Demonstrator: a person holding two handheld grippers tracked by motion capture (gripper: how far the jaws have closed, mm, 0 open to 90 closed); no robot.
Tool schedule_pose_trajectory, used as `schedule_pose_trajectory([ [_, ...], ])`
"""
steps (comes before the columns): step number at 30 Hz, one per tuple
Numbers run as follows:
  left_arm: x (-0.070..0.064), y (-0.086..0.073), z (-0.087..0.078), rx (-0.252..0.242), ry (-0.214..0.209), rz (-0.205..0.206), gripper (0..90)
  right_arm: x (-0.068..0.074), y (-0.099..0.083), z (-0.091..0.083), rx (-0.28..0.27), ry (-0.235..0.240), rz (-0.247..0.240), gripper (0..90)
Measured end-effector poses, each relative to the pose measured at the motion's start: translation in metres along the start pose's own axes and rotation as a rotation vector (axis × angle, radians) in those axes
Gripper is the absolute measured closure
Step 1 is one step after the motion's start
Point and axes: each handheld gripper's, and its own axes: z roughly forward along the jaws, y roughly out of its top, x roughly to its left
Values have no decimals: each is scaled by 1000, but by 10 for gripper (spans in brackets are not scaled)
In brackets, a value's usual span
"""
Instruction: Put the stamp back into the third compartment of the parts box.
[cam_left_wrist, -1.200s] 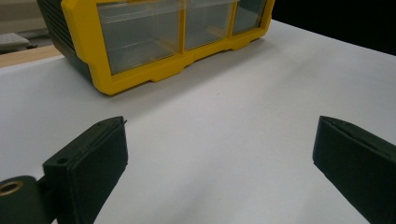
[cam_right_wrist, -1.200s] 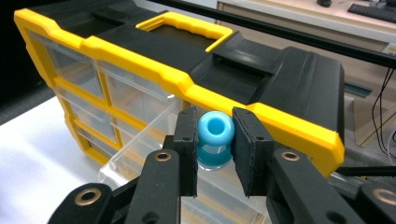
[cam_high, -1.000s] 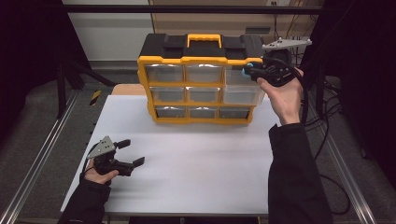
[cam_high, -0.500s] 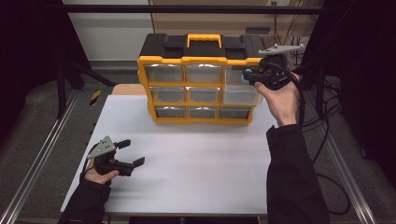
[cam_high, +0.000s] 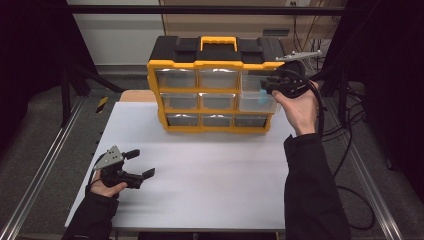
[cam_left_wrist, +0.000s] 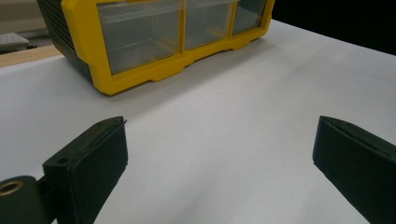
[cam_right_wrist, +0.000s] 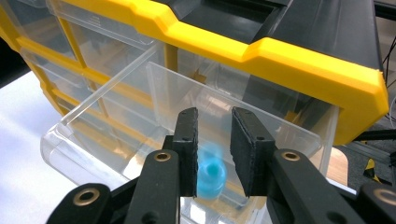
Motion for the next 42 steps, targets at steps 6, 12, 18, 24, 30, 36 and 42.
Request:
schedule_pose_trajectory([
  [6, 0, 0, 0, -1, 0, 0, 28, 1, 1, -7, -74, 2, 2, 569],
  [12, 0, 0, 0, 0, 1, 0, 28, 4, 2, -20, -180, 35, 15, 360],
  [18, 0, 0, 0, -1, 0, -1, 28, 12, 0, -31, -259, 77, -3, 178],
  [24, 0, 0, 0, 1, 0, -1, 28, 26, -7, -42, -296, 118, -51, 46],
  [30, 0, 0, 0, 2, 1, -1, 28, 33, -18, -49, -325, 153, -45, 15],
  [36, 0, 0, 0, 4, 2, 1, 28, 38, -32, -51, -330, 193, -50, 6],
  [42, 0, 0, 0, 3, 1, 0, 28, 42, -50, -54, -357, 222, -51, 5],
])
